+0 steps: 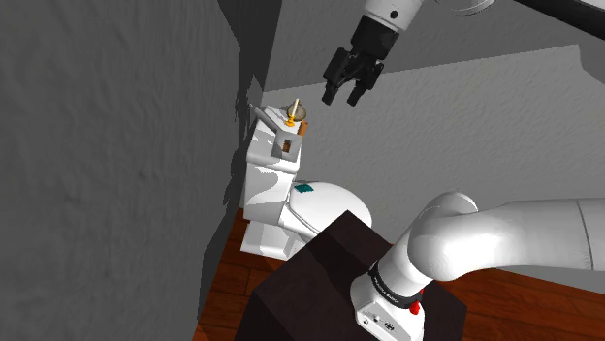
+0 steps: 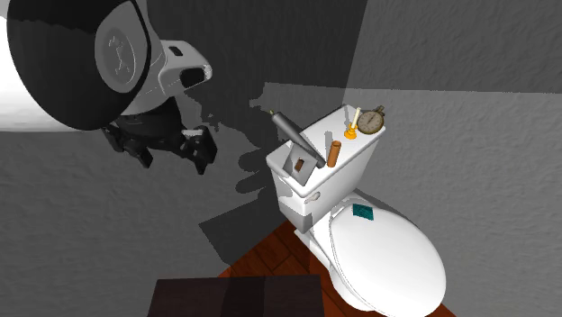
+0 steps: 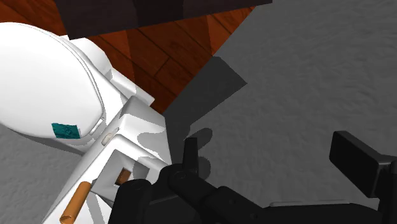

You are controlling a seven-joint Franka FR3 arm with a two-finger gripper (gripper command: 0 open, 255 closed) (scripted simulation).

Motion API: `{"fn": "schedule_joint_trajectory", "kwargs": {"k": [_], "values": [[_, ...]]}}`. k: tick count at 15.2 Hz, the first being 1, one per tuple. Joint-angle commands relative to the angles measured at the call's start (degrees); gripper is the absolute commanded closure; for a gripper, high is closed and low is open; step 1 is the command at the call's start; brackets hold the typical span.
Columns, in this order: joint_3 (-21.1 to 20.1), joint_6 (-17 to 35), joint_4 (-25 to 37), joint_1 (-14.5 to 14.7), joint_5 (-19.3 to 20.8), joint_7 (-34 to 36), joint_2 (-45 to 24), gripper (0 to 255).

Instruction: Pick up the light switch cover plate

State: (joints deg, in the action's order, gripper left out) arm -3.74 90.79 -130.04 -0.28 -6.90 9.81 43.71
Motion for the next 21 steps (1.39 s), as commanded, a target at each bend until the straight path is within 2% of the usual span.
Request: {"fn": "schedule_joint_trajectory", "kwargs": {"k": [1,11,21], "values": [[0.00,0.00,0.00,0.00,0.00,0.00,0.00,0],[13.47,2.49,4.84,-0.50,2.99,-20.57,-16.12,0],[22.94,1.89,18.52,-1.45,0.66,-41.11,-39.66,0]]}}
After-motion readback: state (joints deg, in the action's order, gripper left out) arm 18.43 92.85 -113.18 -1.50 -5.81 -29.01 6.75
